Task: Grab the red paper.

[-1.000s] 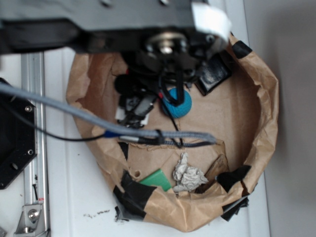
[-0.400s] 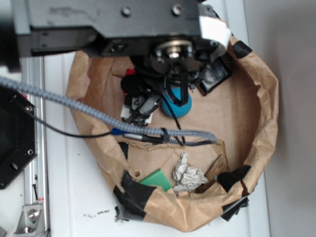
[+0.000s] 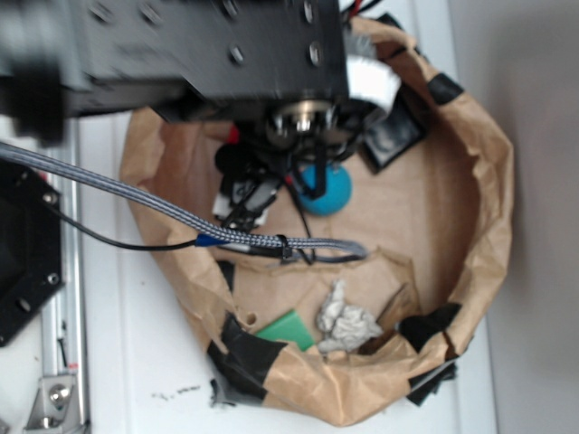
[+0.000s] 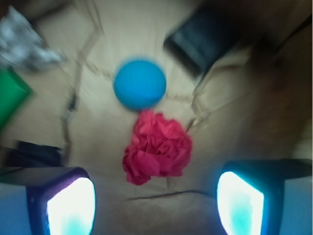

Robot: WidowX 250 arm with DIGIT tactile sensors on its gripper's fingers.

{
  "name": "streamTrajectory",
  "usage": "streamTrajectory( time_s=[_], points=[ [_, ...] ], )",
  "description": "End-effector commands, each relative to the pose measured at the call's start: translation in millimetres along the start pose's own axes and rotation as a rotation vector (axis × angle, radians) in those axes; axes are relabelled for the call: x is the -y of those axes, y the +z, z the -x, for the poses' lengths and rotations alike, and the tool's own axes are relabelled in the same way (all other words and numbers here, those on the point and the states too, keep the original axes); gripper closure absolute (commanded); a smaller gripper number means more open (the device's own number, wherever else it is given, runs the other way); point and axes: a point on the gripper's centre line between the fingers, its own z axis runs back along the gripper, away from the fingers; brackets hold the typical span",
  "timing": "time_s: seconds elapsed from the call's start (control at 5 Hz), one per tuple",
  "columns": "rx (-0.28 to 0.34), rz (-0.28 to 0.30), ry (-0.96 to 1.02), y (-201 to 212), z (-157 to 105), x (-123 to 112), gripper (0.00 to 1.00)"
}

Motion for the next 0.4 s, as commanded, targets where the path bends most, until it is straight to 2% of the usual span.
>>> streamTrajectory(
  time_s=[0.0,0.2],
  points=[
    [0.061,0.018,-0.036,-35,-7,-2,0.0],
    [0.062,0.055,-0.078,-61,-30,2,0.0]
  ],
)
